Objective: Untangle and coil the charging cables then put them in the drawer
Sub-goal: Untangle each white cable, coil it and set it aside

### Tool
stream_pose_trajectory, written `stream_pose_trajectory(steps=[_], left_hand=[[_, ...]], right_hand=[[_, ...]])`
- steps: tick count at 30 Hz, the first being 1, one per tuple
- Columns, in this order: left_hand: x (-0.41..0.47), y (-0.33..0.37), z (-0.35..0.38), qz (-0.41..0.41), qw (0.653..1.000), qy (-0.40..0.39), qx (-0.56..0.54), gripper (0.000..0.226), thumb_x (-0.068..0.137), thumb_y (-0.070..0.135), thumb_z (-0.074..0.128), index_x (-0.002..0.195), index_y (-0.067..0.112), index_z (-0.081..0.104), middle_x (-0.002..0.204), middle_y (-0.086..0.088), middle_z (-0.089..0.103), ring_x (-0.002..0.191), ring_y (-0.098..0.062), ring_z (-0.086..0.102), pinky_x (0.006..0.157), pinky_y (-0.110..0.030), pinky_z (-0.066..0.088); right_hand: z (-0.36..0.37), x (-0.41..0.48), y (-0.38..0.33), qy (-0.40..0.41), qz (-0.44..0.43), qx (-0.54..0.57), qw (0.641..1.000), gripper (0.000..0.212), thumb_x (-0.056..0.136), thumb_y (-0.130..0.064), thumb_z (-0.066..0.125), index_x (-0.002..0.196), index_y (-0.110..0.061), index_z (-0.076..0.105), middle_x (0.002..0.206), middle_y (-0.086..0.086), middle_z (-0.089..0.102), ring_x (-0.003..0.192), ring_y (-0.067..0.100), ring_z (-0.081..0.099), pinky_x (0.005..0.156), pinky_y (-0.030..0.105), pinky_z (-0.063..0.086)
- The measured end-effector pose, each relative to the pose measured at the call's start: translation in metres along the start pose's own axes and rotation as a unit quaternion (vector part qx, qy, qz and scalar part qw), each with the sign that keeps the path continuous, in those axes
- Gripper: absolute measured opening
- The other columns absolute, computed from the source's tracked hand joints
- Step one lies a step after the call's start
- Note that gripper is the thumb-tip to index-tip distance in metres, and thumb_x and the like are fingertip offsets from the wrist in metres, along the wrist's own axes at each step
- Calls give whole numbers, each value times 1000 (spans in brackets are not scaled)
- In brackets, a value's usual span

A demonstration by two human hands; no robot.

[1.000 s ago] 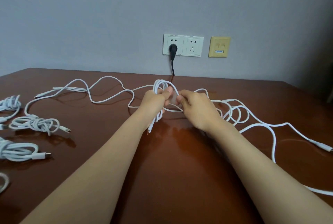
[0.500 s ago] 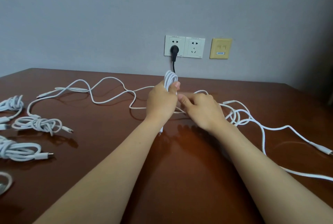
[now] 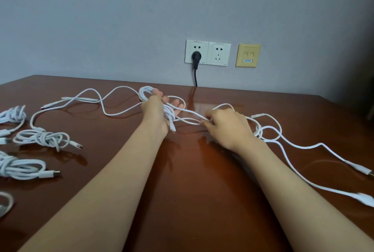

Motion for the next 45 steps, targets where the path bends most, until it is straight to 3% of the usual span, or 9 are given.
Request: stream_pose_trajectory(steps=[4,6,10,18,25,30,34,39,45], left_hand=[[7,16,-16,39,998,48,26,27,101,25,37,77,15,44,77,-2,51,39,-10,40,41,-22,42],[8,18,-21,52,994,68,73,23,100,24,38,82,14,47,119,-13,57,43,-11,41,40,-18,36],[8,15,-17,64,985,62,146,23,99,26,41,83,13,50,71,2,51,55,-12,44,50,-22,39],[3,12,-4,86,950,0,301,30,97,38,44,78,16,51,72,3,52,66,-15,48,67,-28,40],[-19,-12,26,84,839,-137,519,58,89,63,19,78,16,50,91,-4,52,94,-17,50,88,-29,35],[-32,-45,27,-83,828,-306,463,72,47,83,17,59,18,48,49,4,39,35,-8,34,39,-15,31],[-38,-55,29,-151,802,-374,441,65,56,80,33,71,18,45,51,5,32,40,-6,23,37,-13,22],[-39,-56,28,-134,773,-367,500,25,93,16,55,72,18,41,51,6,32,41,-5,25,37,-15,23],[-31,-53,29,-170,854,-318,374,31,100,32,36,74,16,44,45,5,34,34,-5,25,35,-10,21]], right_hand=[[0,0,8,-12,1,35,999,24,95,-41,46,78,-23,50,84,3,60,91,28,53,63,31,32],[-1,-3,2,-18,-24,88,996,34,94,-41,50,64,-25,41,64,-5,48,73,21,45,54,29,27],[-9,-3,-7,17,-82,180,980,37,94,-31,53,60,-27,38,54,-7,39,58,12,38,53,31,25],[-17,-3,-29,-11,-120,241,963,28,95,-31,48,70,-25,58,70,-8,44,69,5,45,73,32,37],[-18,3,-13,60,-72,286,954,24,93,-30,54,69,-30,52,66,-6,47,64,9,44,66,33,36],[-19,3,5,98,3,313,945,41,76,-41,70,73,-27,32,61,-5,46,58,17,41,59,34,35],[-21,3,10,96,31,313,944,44,72,-38,76,71,-23,34,55,-10,47,54,11,50,60,36,41],[-17,4,12,91,28,329,939,35,84,-38,64,66,-19,41,59,-5,48,53,7,41,51,17,32],[-18,6,15,96,57,371,922,36,99,-33,38,73,-13,52,52,-1,59,49,6,51,60,27,41]])
Point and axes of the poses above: each hand's wrist, its own x-axis towards the middle knuckle, its own z-axis out of the palm, y = z × x, the point moved 7 cm from there along x, towards the middle knuckle
